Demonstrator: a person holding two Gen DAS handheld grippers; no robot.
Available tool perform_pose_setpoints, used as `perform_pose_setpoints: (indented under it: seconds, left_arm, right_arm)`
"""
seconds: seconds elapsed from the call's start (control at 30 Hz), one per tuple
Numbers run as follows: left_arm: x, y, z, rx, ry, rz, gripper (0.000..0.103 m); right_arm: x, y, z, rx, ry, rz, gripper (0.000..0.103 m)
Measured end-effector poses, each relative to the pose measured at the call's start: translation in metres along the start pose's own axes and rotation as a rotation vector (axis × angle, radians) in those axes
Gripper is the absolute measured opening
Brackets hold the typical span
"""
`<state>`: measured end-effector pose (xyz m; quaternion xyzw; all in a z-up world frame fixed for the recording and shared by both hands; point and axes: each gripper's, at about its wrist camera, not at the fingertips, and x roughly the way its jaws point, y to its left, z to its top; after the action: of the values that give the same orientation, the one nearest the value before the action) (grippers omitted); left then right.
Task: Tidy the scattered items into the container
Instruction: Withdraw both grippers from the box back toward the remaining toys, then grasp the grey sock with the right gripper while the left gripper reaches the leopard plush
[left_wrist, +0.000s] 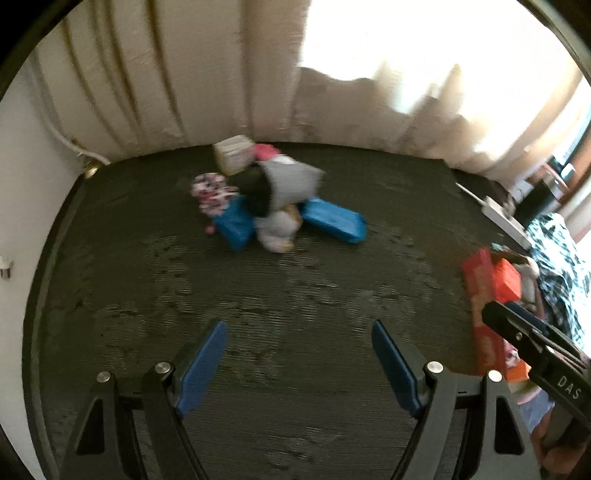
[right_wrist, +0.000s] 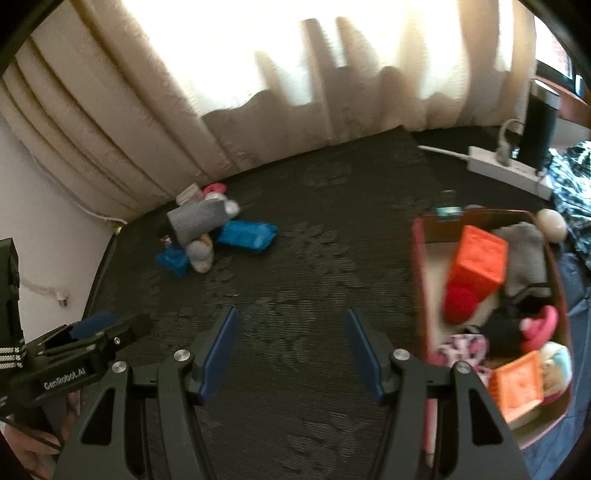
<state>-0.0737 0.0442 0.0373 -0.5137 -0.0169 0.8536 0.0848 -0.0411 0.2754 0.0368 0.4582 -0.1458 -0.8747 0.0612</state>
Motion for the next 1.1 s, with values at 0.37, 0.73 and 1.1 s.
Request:
perform_pose_setpoints:
  seconds: [0.37,0.73,1.1]
  left_arm:
    - [0.024,0.076,0.03,-0.086,-0.026,0.034,0.082]
    - [0.065,0.113,0.084,-0.133,-0.03,0.035,0.082]
    - [0.114,0.133,0.118,-0.167,-0.003,-0.004,0.082]
  right_arm:
    - [0.044,0.05,0.012,-0.007,0.049,-0.011,0.064]
    - [0.083,0.069,0.045,-0.002,0.064,-0.034,0.064]
    - [0.129,0.096,0.082,-0.018,0.069,-0.004,0.064]
